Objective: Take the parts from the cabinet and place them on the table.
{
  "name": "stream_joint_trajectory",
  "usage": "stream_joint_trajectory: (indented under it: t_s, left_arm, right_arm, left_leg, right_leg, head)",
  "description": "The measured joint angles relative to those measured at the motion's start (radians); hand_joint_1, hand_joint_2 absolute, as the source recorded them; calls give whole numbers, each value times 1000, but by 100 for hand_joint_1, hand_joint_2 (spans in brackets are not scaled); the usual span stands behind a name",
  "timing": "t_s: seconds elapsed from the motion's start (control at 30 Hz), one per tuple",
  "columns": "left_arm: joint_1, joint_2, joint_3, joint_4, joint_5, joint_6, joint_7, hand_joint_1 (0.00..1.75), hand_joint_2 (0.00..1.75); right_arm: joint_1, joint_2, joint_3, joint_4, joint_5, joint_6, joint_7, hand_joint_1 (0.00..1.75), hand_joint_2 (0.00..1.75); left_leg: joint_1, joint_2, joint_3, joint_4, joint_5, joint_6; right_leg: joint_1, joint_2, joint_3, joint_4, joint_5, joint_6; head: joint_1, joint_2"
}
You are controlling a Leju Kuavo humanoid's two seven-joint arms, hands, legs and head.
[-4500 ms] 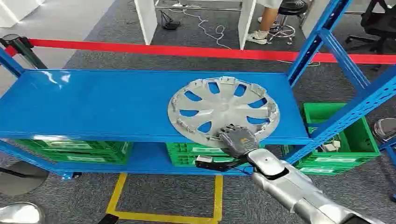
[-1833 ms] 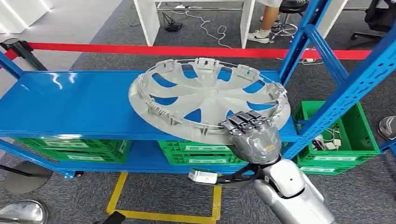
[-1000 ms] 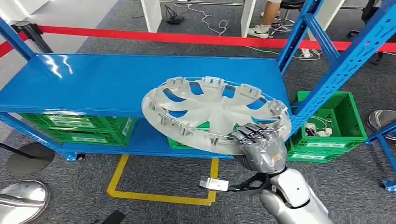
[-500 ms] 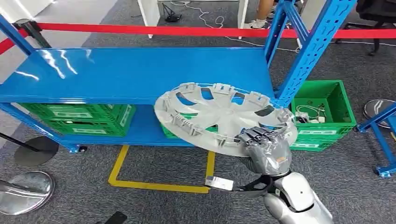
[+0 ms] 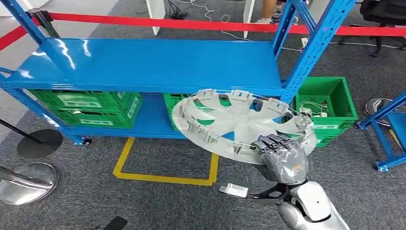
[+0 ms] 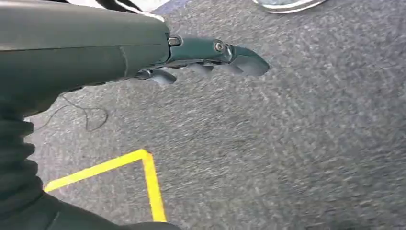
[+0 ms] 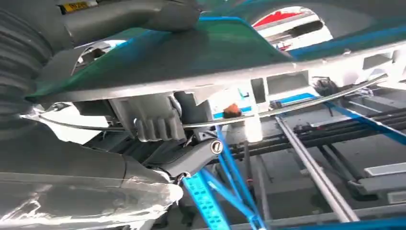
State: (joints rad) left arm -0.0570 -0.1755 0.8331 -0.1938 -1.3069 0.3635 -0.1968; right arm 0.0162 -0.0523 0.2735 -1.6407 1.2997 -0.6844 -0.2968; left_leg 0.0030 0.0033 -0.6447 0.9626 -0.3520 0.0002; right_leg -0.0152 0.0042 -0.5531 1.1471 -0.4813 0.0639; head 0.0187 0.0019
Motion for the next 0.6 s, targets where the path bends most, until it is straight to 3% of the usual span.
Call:
stream_joint_trajectory:
  t_s: [0.03, 0.07, 0.1, 0.13, 0.17, 0.2, 0.23, 0.3, 0.33, 0.37, 0.4, 0.43, 0.47, 0.5, 0.53, 0.57, 0.6]
  left_arm:
    - [0, 2, 0, 0, 0, 1, 0, 0, 175]
    - [0, -1, 0, 0, -1, 2, -1, 0, 175]
    - [1, 0, 0, 0, -1, 3, -2, 0, 175]
    - [1, 0, 0, 0, -1, 3, -2, 0, 175]
    - [2, 0, 0, 0, -1, 3, -2, 0, 175]
    - [4, 0, 1, 0, -1, 3, -2, 0, 175]
    - [6, 0, 1, 0, -1, 3, -2, 0, 175]
    - [5, -1, 1, 0, -2, 3, -2, 0, 175]
    - [3, -2, 1, 0, -2, 3, -2, 0, 175]
    - [3, -3, 1, 0, -3, 3, -2, 0, 175]
    - [3, -3, 1, 0, -3, 3, -2, 0, 175]
    - [3, -3, 1, 0, -3, 3, -1, 0, 175]
    - [3, -3, 2, 0, -3, 3, 0, 0, 175]
    - [2, -3, 2, 0, -3, 3, 1, 0, 175]
    - [-1, -3, 2, 0, -3, 3, 1, 0, 175]
    - [-4, -3, 2, 0, -3, 3, 1, 0, 175]
    - [-6, -3, 2, 0, -3, 3, 2, 0, 175]
  right_arm:
    - [-7, 0, -1, -3, 3, 0, 1, 175, 175]
    - [-11, 0, -2, -11, 4, 0, 2, 175, 175]
    - [-12, 0, -2, -13, 5, 0, 4, 175, 175]
    - [-15, 0, -2, -18, 5, 0, 6, 175, 175]
    - [-17, 0, -3, -24, 6, 0, 8, 175, 175]
    - [-19, 0, -4, -30, 8, 0, 9, 175, 175]
    - [-21, 0, -4, -37, 8, 0, 10, 175, 175]
    - [-25, 0, -5, -53, 8, 0, 10, 175, 175]
    - [-26, 0, -7, -60, 8, 0, 10, 175, 175]
    - [-27, 0, -9, -68, 9, 0, 9, 175, 175]
    - [-28, 0, -11, -74, 8, 0, 8, 175, 175]
    - [-29, 0, -12, -82, 8, 0, 7, 175, 175]
    - [-30, 0, -13, -90, 8, 0, 7, 175, 175]
    - [-31, 0, -13, -98, 8, 0, 8, 175, 175]
    - [-31, 0, -13, -108, 8, 0, 8, 175, 175]
    - [-33, 0, -14, -116, 8, 0, 10, 175, 175]
    - [-34, 0, -15, -121, 8, 0, 10, 175, 175]
  left_leg:
    - [-4, -2, -15, 9, 7, -8]
    - [-4, -1, -22, 15, 15, -14]
    - [-4, -2, -23, 13, 32, -16]
    - [-2, -1, -26, 11, 41, -19]
    - [-1, -2, -30, 11, 50, -27]
    - [3, -3, -38, 15, 38, -33]
    - [2, -3, -49, 42, -18, -38]
    - [4, -3, -83, 184, -149, -45]
    - [4, -3, -97, 260, -188, -46]
    - [4, -3, -103, 322, -202, -47]
    - [4, -3, -91, 335, -184, -46]
    - [4, -3, -60, 314, -149, -43]
    - [4, -3, -12, 259, -114, -39]
    - [3, -3, 52, 178, -98, -33]
    - [3, -4, 123, 88, -120, -26]
    - [-1, -5, 172, -2, -145, -23]
    - [-2, -5, 169, -8, -146, -24]
  right_leg:
    - [-2, 2, 77, -107, -49, 9]
    - [4, 8, 101, -164, -72, -10]
    - [5, 5, 73, -147, -62, -18]
    - [9, 7, 68, -139, -60, -22]
    - [10, 6, 58, -134, -53, -32]
    - [3, 0, 50, -136, -41, -48]
    - [5, 1, 45, -135, -29, -59]
    - [6, 1, 15, -133, -1, -66]
    - [7, 0, 0, -132, 10, -67]
    - [9, -1, -18, -130, 22, -67]
    - [9, -2, -34, -129, 32, -67]
    - [10, -2, -50, -126, 43, -65]
    - [10, -1, -65, -125, 53, -61]
    - [10, 0, -78, -125, 64, -57]
    - [10, 1, -86, -124, 74, -52]
    - [15, 0, -94, -123, 82, -46]
    - [14, -1, -98, -127, 99, -42]
  head:
    - [5, 0]
    - [8, 0]
    - [3, 0]
    - [5, 0]
    - [6, 0]
    - [6, 0]
    - [0, 0]
    - [-3, 0]
    - [-2, 0]
    - [-2, 0]
    - [-2, 0]
    - [-2, 0]
    - [-2, 0]
    - [0, 0]
    - [1, 0]
    - [4, 0]
    - [5, 0]
